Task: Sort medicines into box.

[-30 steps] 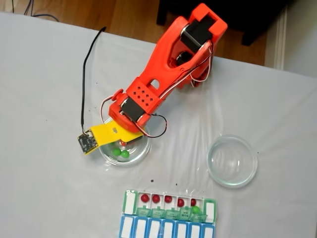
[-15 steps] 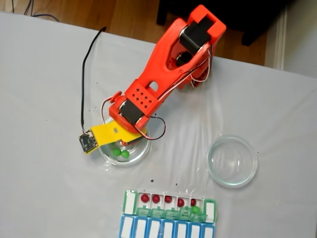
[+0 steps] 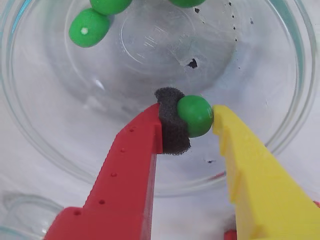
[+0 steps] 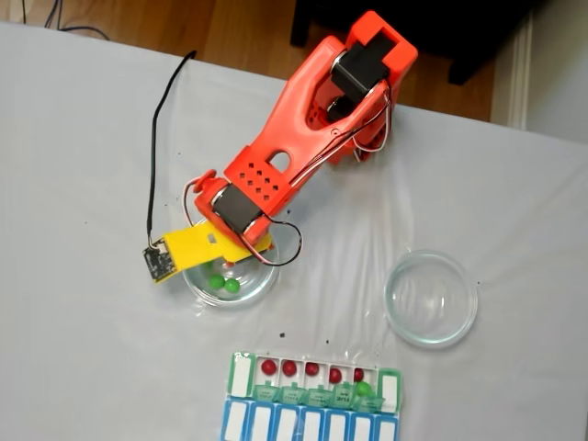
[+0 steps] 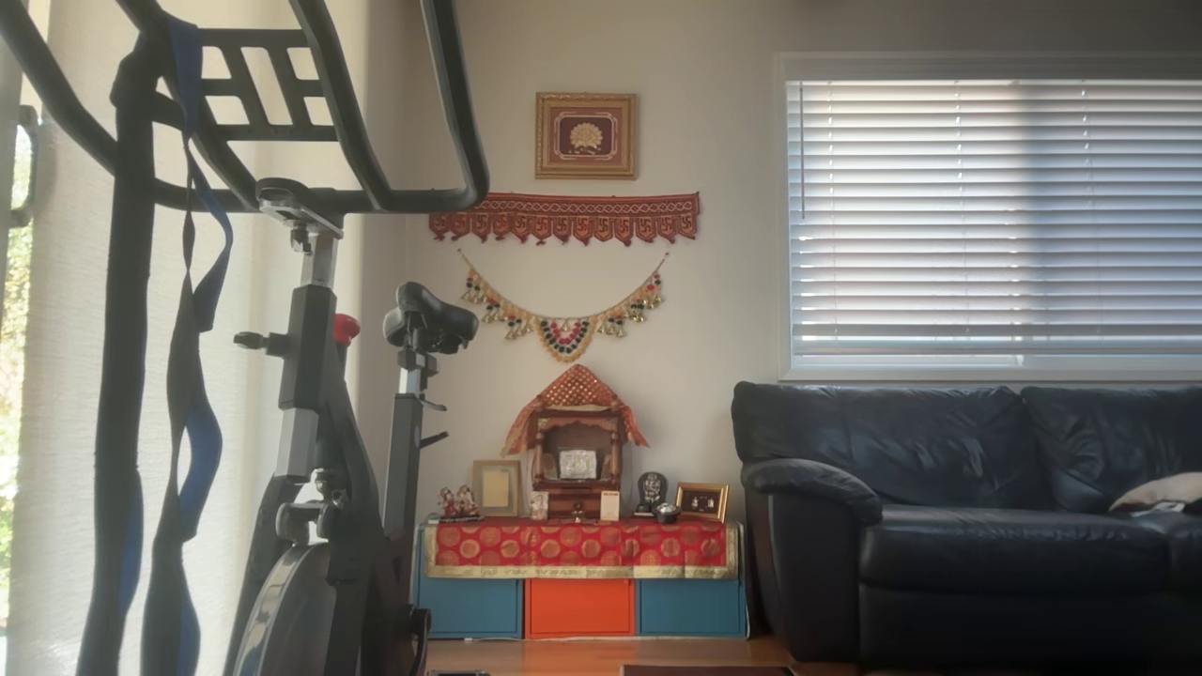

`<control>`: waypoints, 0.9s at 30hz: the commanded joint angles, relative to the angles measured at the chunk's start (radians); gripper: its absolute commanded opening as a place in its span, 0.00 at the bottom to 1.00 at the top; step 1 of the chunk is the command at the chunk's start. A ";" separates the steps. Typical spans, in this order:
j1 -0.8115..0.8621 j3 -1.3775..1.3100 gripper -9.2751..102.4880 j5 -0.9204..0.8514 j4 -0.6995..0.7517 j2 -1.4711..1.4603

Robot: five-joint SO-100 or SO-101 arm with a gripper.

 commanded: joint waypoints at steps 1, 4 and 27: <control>-0.034 -0.137 0.09 0.020 0.075 0.077; -0.081 -0.222 0.09 0.054 0.156 0.075; -0.638 -0.660 0.09 0.698 0.221 -0.212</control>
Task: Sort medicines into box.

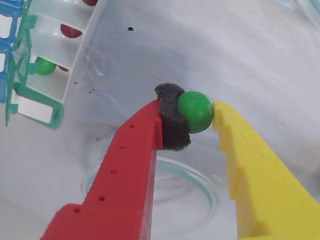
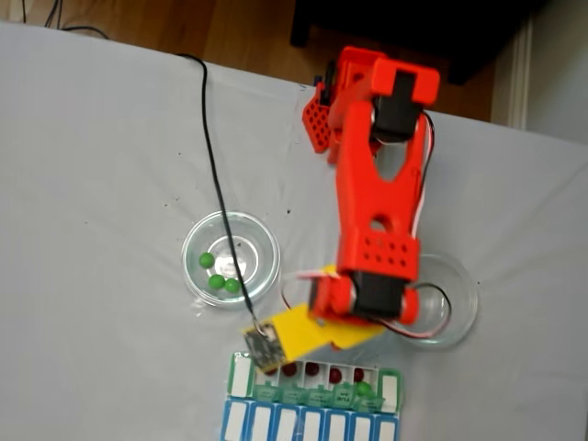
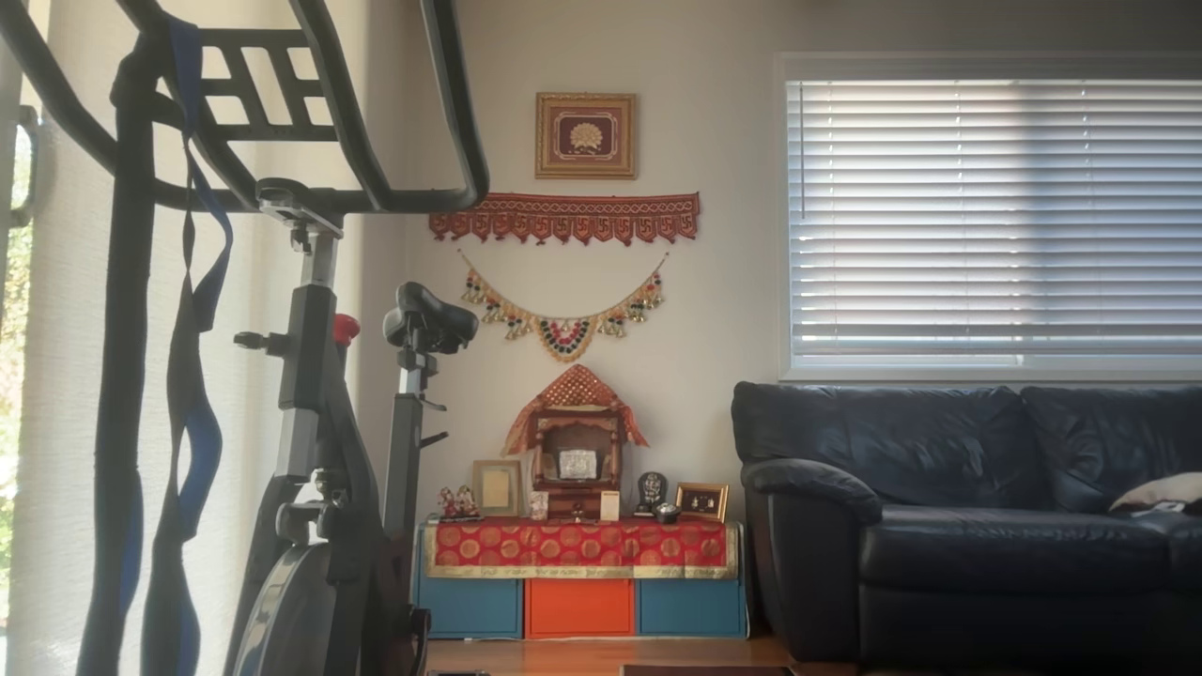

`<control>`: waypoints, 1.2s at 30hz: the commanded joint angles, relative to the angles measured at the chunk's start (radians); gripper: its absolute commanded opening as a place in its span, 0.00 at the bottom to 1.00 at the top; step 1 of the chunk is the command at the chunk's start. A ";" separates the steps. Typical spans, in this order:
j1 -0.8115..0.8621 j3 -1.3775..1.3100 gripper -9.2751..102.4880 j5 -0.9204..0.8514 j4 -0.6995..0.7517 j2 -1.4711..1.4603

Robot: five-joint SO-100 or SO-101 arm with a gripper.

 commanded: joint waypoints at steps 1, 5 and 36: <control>-0.046 -0.109 0.09 0.097 -0.072 -0.008; -0.060 -0.179 0.09 0.156 -0.110 -0.074; -0.074 -0.278 0.09 0.330 -0.322 -0.186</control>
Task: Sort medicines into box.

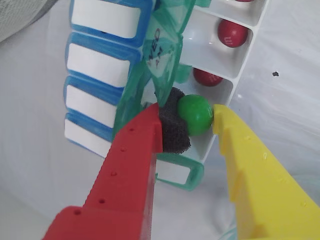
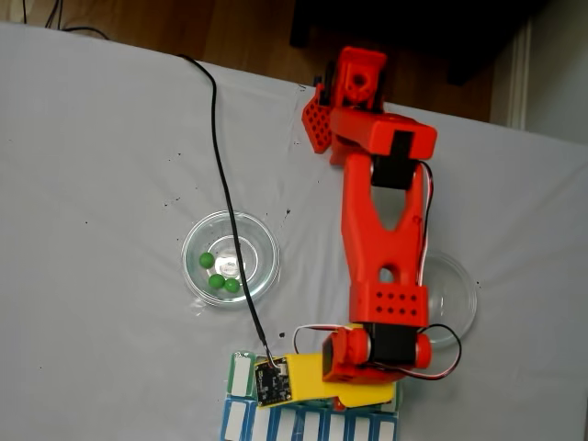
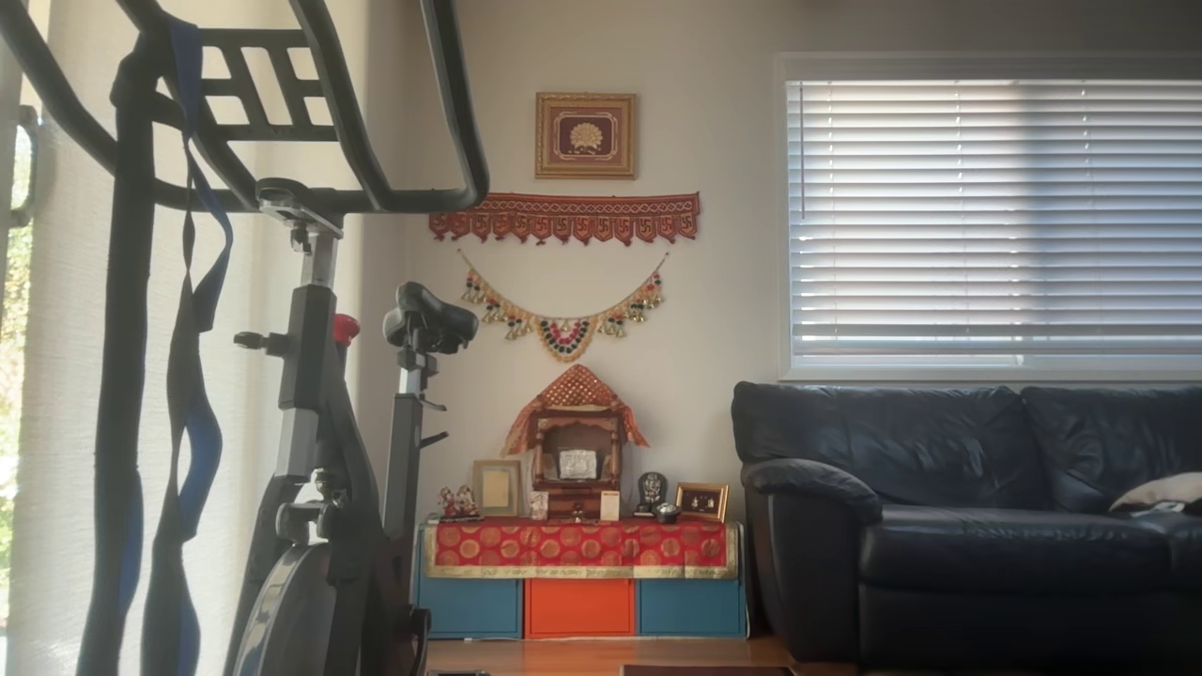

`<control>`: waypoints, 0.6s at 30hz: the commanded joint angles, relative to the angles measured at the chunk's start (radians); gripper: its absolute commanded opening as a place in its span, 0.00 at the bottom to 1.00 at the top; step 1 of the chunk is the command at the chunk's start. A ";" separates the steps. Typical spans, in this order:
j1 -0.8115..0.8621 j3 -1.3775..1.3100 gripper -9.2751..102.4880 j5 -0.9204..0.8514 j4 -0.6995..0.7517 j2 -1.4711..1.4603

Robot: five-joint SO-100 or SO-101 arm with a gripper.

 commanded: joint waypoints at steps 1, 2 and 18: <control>-0.031 -0.008 0.09 0.009 -0.040 0.086; -0.034 -0.002 0.09 0.014 -0.043 0.086; -0.051 0.120 0.11 0.021 -0.196 0.115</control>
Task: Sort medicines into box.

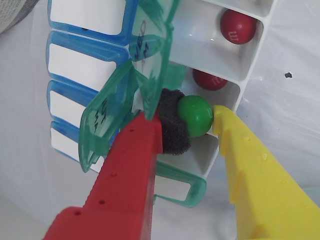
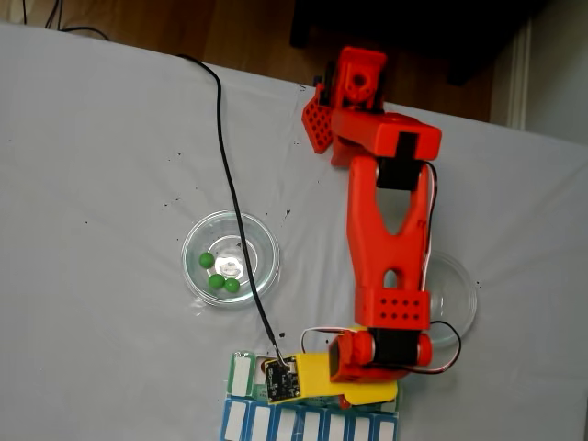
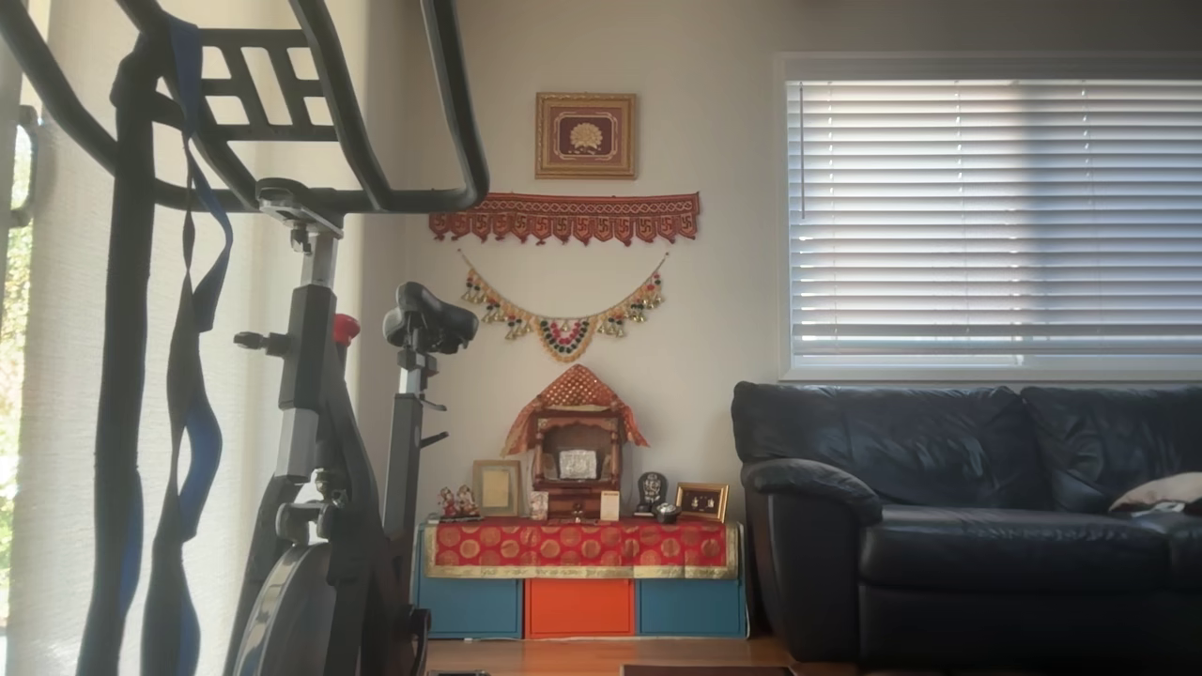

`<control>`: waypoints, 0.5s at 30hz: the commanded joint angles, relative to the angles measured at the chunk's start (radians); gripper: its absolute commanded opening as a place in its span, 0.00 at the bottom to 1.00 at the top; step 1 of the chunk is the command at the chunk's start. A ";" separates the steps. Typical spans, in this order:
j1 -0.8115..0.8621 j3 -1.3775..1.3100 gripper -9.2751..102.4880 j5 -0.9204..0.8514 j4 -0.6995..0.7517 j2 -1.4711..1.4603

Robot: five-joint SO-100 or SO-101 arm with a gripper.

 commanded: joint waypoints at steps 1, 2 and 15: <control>-0.018 -0.018 0.11 -0.020 -0.048 0.112; -0.018 -0.023 0.12 -0.023 -0.049 0.110; -0.026 -0.046 0.28 -0.104 0.052 0.114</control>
